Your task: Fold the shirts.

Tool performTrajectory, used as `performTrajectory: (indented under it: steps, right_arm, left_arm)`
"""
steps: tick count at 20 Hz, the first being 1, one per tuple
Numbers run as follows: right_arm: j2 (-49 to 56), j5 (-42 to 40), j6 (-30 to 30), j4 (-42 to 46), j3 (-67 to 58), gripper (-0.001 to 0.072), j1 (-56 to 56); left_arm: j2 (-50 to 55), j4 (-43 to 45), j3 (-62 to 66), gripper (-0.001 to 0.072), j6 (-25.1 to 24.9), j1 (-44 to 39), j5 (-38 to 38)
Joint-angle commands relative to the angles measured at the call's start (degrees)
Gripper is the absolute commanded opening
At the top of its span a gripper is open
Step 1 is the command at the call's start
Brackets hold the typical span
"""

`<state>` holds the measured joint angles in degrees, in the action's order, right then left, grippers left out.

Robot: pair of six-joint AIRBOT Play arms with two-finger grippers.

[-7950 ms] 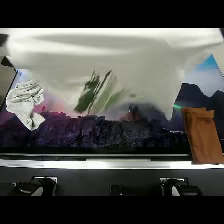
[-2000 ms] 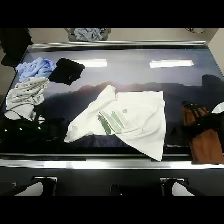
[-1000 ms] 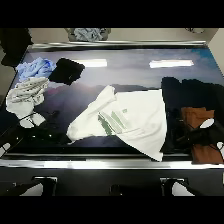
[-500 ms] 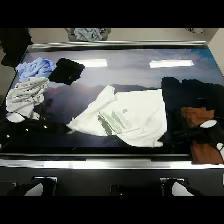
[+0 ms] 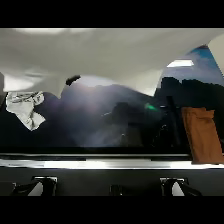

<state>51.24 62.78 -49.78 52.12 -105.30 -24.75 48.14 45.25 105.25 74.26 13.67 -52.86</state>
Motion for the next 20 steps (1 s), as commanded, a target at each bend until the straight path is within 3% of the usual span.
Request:
performTrajectory:
  steps: [1, 6, 8, 12, 13, 16, 18, 20]
  right_arm:
    - [-7.3, -7.1, -4.1, 5.1, -8.7, 0.0042, 0.0]
    - [-8.2, 4.5, -8.8, 11.2, -8.7, 0.0043, 0.0]
    - [-6.6, 10.6, -9.9, 11.5, -8.7, 0.0043, 0.0]
    - [2.2, 36.3, -9.4, 10.3, -4.5, 0.0041, 0.0]
    - [4.0, 38.4, -7.1, 10.3, 0.5, 0.0041, 0.0]
    - [6.2, 28.6, -4.6, 12.0, 19.6, 0.0041, 0.1]
    - [9.2, 13.6, -4.6, 12.2, 30.5, 0.0041, 2.9]
    - [16.0, -0.6, -4.6, 12.2, 34.5, 0.0041, 7.9]
  left_arm:
    - [-3.9, 8.5, 9.2, 0.0027, 10.6, 1.0, 0.1]
    - [-4.4, 10.3, 8.9, 0.0027, 12.0, 1.0, -9.6]
    - [-3.4, 14.2, 8.7, 0.0027, 14.7, 1.0, -16.0]
    - [-0.7, 15.7, -1.5, 0.0029, 15.8, 0.4, -31.9]
    - [-0.8, 15.8, -7.9, 0.0028, 15.6, -0.4, -33.3]
    - [-0.3, 15.8, -28.5, 0.0029, 11.8, -2.8, -29.5]
    - [3.7, 15.7, -38.3, 0.0028, 9.5, -4.2, -20.6]
    - [12.8, 14.6, -40.2, 0.0029, 7.5, -5.6, -14.4]
